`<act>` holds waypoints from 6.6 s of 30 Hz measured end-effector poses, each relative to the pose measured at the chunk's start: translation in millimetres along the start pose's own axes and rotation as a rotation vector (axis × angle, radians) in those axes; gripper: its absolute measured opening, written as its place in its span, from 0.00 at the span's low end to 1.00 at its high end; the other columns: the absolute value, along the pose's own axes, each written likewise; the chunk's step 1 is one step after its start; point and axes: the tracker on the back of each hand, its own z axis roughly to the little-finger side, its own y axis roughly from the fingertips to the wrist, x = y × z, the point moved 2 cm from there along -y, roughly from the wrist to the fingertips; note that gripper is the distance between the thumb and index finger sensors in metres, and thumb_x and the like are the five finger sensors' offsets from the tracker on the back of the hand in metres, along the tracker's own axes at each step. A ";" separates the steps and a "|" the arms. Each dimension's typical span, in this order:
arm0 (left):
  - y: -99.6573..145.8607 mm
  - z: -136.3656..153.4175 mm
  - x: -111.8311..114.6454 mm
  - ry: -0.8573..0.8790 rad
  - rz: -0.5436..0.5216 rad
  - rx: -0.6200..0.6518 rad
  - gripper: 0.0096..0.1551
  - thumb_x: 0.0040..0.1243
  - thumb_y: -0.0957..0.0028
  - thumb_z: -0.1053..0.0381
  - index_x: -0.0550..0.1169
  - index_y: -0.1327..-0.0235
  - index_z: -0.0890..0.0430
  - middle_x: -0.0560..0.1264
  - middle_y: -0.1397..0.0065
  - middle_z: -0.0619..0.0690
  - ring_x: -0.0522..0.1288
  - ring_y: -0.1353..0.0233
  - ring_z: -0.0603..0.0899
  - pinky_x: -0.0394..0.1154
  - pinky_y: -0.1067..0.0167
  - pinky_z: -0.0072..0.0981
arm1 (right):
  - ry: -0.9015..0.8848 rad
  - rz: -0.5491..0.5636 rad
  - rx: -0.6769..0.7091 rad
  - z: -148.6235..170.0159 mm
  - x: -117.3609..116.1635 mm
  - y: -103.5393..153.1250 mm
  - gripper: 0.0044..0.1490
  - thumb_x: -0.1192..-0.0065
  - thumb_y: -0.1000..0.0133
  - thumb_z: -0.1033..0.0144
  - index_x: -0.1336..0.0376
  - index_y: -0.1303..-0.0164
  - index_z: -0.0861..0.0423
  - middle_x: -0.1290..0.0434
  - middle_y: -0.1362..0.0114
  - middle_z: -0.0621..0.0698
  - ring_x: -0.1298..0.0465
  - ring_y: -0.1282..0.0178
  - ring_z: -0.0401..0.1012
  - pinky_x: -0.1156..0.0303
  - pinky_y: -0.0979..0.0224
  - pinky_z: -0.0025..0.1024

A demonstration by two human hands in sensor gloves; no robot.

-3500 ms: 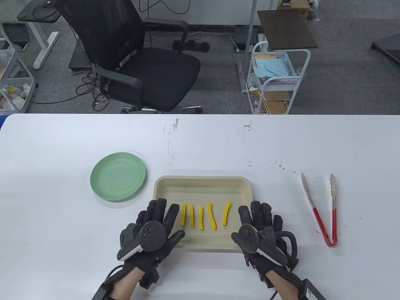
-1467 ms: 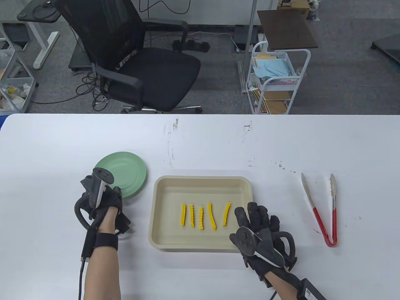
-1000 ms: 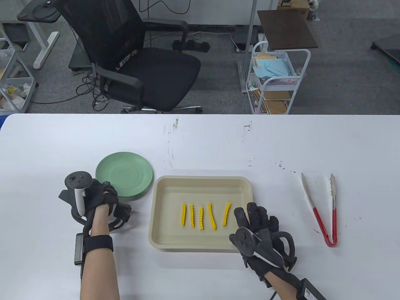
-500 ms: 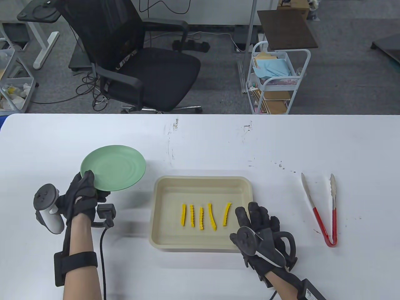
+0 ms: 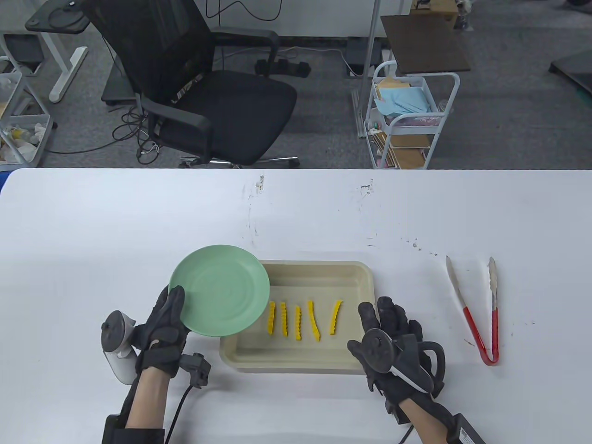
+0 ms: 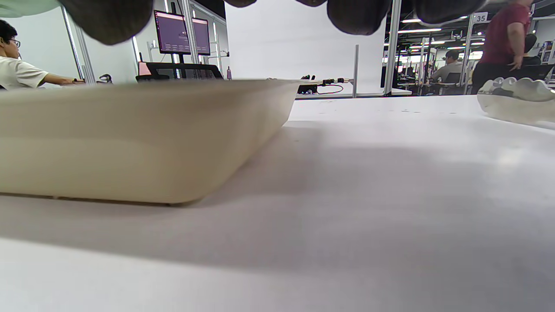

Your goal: Hold plate and receive fries gripped by tongs from baking tray

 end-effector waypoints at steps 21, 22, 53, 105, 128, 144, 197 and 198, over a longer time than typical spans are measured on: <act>6.2 3.9 4.8 -0.063 -0.081 0.033 0.39 0.38 0.31 0.42 0.46 0.21 0.65 0.68 0.33 0.54 0.80 0.53 0.53 0.74 0.47 0.55 | -0.015 0.097 -0.772 184.1 17.6 -5.7 0.42 0.35 0.50 0.47 0.45 0.29 0.52 0.59 0.20 0.57 0.53 0.17 0.58 0.56 0.24 0.65; 6.8 3.8 6.1 -0.054 -0.083 0.038 0.39 0.38 0.31 0.42 0.46 0.21 0.65 0.68 0.33 0.54 0.80 0.53 0.54 0.74 0.47 0.56 | -0.026 0.053 -0.787 190.1 9.1 -7.9 0.42 0.35 0.50 0.47 0.44 0.29 0.52 0.59 0.20 0.56 0.54 0.17 0.58 0.58 0.24 0.63; 11.6 4.2 12.3 0.033 -0.058 0.038 0.38 0.39 0.31 0.43 0.48 0.22 0.66 0.68 0.32 0.55 0.80 0.53 0.54 0.74 0.47 0.56 | -0.329 0.232 -0.605 173.0 26.2 -13.0 0.30 0.27 0.56 0.49 0.35 0.51 0.53 0.46 0.24 0.61 0.23 0.38 0.65 0.22 0.45 0.61; 15.7 -1.7 9.5 0.026 -0.082 0.076 0.36 0.40 0.31 0.44 0.52 0.21 0.65 0.69 0.33 0.55 0.80 0.54 0.55 0.74 0.47 0.57 | 0.389 -0.326 -0.111 -14.6 23.5 -11.6 0.56 0.63 0.52 0.30 0.50 0.26 0.62 0.24 0.50 0.55 0.18 0.79 0.37 0.20 0.74 0.40; 13.6 7.1 14.0 0.056 -0.049 0.016 0.37 0.39 0.31 0.43 0.50 0.21 0.65 0.68 0.33 0.55 0.80 0.53 0.55 0.73 0.47 0.57 | 0.012 0.041 0.000 -0.9 87.4 -17.9 0.43 0.45 0.53 0.37 0.39 0.31 0.49 0.19 0.59 0.53 0.17 0.87 0.39 0.19 0.79 0.43; 13.9 16.8 36.0 0.030 0.064 -0.049 0.37 0.38 0.31 0.44 0.48 0.21 0.65 0.67 0.32 0.56 0.79 0.52 0.55 0.72 0.46 0.58 | 0.177 0.123 0.201 -111.1 100.7 -35.5 0.43 0.45 0.53 0.36 0.39 0.31 0.48 0.19 0.57 0.52 0.17 0.86 0.40 0.20 0.78 0.43; 14.0 11.5 19.6 0.019 -0.020 -0.013 0.38 0.39 0.31 0.44 0.48 0.21 0.66 0.67 0.32 0.56 0.79 0.52 0.56 0.72 0.46 0.58 | 0.202 -0.301 -0.022 -13.3 17.5 -16.3 0.45 0.49 0.50 0.36 0.46 0.26 0.50 0.22 0.56 0.48 0.19 0.81 0.36 0.19 0.74 0.40; 14.1 11.6 19.6 0.019 -0.019 -0.013 0.38 0.39 0.31 0.44 0.48 0.21 0.66 0.67 0.32 0.56 0.79 0.52 0.56 0.72 0.46 0.58 | 0.183 -0.304 -0.024 -11.7 17.2 -17.1 0.45 0.48 0.50 0.36 0.45 0.27 0.50 0.22 0.56 0.48 0.19 0.81 0.36 0.19 0.75 0.40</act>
